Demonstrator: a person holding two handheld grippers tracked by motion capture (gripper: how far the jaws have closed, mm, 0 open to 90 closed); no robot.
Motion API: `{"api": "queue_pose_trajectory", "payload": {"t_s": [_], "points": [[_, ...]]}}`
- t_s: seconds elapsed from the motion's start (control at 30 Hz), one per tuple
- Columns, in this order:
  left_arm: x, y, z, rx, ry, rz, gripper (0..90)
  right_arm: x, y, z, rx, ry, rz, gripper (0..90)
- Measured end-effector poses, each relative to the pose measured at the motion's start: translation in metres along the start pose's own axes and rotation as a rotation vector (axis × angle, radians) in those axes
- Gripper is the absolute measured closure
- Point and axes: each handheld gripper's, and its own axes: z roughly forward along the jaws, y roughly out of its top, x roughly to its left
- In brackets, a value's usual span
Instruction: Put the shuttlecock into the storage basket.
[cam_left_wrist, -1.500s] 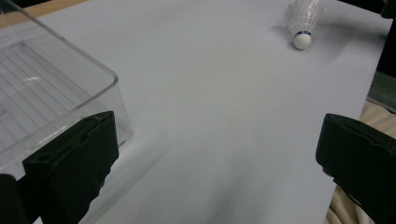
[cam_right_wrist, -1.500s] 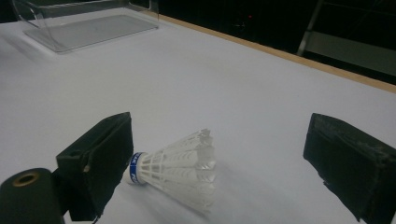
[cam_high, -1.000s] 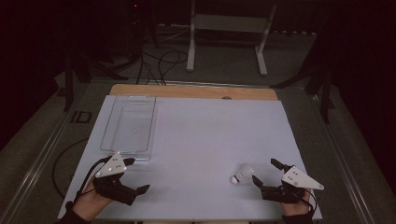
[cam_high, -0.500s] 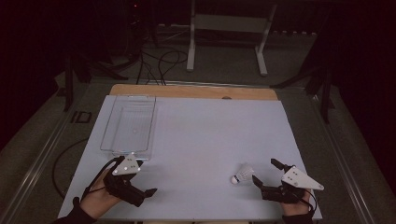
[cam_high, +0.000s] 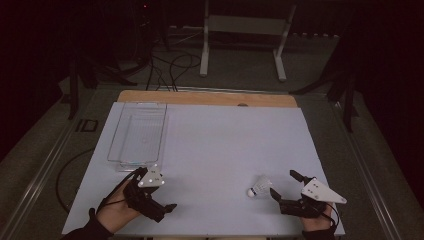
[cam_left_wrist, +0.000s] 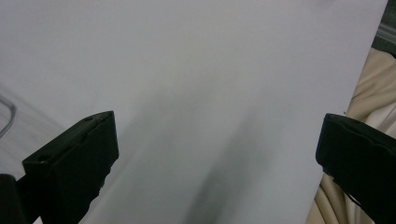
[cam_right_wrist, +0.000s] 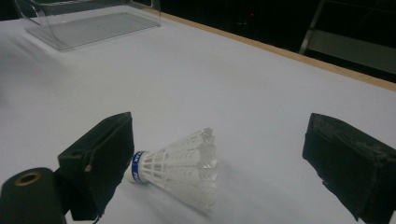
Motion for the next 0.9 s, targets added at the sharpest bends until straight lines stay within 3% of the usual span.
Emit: {"api": "queue_pose_trajectory", "payload": {"t_s": [0.1,0.2,0.9], "points": [[-0.005,0.005,0.003,0.01,0.019,0.028,0.1,0.0,0.0,0.0,0.001,0.0,0.0,8.9],[-0.007,0.007,0.003,0.015,0.02,0.027,0.1,0.0,0.0,0.0,0.002,0.0,-0.001,8.9],[-0.026,0.045,0.015,0.046,-0.062,0.092,0.1,0.001,0.001,0.0,0.0,0.005,-0.002,8.9]]}}
